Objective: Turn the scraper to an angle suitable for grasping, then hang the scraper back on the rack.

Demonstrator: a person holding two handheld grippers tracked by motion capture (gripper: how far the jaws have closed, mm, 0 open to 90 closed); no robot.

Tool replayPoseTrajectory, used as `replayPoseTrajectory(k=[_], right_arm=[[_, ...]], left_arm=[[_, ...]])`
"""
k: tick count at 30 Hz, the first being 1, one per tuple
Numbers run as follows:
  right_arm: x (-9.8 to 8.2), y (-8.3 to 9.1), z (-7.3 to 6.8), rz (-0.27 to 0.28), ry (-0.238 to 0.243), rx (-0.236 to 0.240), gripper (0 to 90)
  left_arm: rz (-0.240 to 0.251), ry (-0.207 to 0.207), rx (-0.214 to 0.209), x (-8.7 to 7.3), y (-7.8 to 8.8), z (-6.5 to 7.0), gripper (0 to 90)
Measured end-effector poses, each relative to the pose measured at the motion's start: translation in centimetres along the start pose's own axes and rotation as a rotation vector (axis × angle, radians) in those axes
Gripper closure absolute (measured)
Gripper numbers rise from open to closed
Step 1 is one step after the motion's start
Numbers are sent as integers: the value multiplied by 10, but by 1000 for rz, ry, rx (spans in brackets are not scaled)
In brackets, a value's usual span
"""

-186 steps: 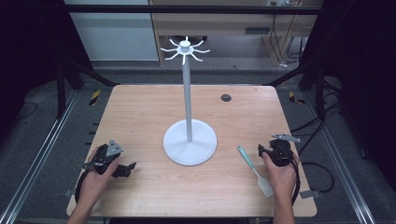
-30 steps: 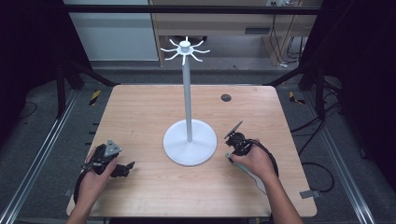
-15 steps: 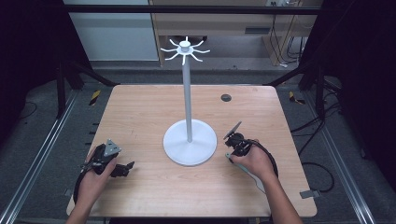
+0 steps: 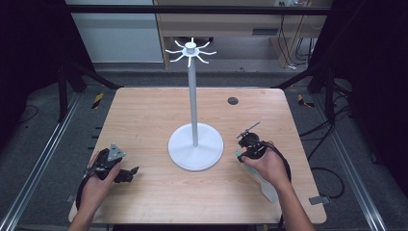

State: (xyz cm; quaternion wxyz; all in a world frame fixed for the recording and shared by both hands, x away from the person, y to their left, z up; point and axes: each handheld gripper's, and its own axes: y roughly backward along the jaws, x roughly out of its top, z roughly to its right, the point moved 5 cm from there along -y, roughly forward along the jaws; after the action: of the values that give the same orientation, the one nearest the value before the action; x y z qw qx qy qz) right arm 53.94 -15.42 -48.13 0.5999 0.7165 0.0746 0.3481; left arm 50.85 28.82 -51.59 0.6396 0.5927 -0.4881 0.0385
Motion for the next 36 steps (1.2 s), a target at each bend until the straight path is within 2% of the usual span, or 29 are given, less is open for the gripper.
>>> replayPoseTrajectory(k=[5, 11, 23, 27, 36], right_arm=[[3, 26, 7, 116, -24, -5, 743], [9, 51, 11, 203, -34, -29, 745], [25, 97, 10, 351, -26, -72, 745], [28, 108, 9, 386, -19, -71, 745], [34, 136, 8, 494, -40, -58, 746]], left_arm=[[4, 3, 2, 0, 0, -1, 38], [5, 6, 4, 0, 0, -1, 37], [4, 10, 6, 0, 1, -2, 31], [6, 14, 7, -1, 1, -3, 31], [4, 10, 5, 0, 1, -2, 32]])
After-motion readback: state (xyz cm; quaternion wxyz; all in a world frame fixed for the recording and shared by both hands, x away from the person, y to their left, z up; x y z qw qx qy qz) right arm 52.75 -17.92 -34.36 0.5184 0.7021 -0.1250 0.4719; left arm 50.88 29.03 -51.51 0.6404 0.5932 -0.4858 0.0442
